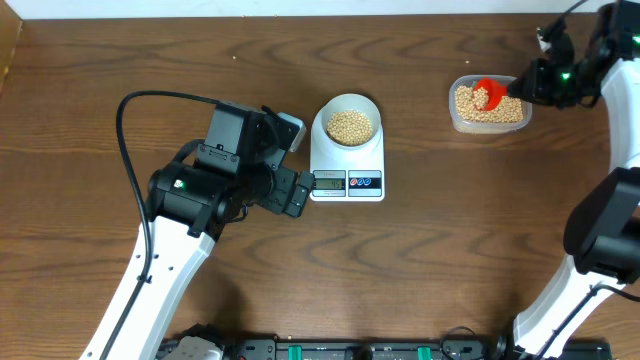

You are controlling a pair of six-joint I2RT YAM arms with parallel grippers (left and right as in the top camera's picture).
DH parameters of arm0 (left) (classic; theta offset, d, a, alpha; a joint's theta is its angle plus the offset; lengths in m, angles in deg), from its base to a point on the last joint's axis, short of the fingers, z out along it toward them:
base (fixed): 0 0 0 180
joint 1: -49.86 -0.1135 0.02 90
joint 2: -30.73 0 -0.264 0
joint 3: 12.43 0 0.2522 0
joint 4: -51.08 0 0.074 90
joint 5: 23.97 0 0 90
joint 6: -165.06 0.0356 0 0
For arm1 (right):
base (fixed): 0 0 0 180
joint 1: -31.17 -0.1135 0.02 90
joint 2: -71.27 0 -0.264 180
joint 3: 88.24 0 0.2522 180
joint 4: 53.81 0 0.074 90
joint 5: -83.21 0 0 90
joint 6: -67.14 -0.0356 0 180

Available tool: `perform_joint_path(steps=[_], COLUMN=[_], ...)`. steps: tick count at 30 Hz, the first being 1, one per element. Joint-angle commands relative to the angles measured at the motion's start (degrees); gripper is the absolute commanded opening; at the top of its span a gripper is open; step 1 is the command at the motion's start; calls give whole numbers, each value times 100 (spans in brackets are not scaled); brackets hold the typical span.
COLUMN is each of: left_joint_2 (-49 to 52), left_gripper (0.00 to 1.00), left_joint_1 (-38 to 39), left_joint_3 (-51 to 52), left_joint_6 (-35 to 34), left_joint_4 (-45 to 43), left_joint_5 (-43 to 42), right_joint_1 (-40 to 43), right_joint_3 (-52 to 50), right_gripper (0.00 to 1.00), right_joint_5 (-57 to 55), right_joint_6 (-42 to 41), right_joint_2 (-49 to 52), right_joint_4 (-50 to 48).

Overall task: Scoop item into bowl and weigh 50g on scale
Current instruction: 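Dip the red scoop into the soybeans and scoop a small amount, then move the red scoop left over the white bowl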

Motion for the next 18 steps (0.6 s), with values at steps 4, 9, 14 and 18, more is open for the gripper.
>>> perform_joint_path(steps=[4, 9, 14, 18], left_joint_2=[33, 33, 33, 33], left_gripper=[95, 95, 95, 95], left_joint_1=[-24, -24, -24, -24], left_joint_3=[7, 7, 7, 7], left_joint_6=[55, 55, 55, 55], left_joint_4=[33, 33, 33, 33], left_joint_5=[-68, -68, -68, -68], right_joint_1=[332, 389, 280, 59], right_joint_3=[-4, -2, 17, 109], right_gripper=[1, 1, 1, 1], right_joint_5=[1023, 1314, 1718, 1786], right_joint_6=[448, 494, 601, 599], right_joint_2=[37, 37, 28, 4], right_joint_4=[105, 114, 28, -55])
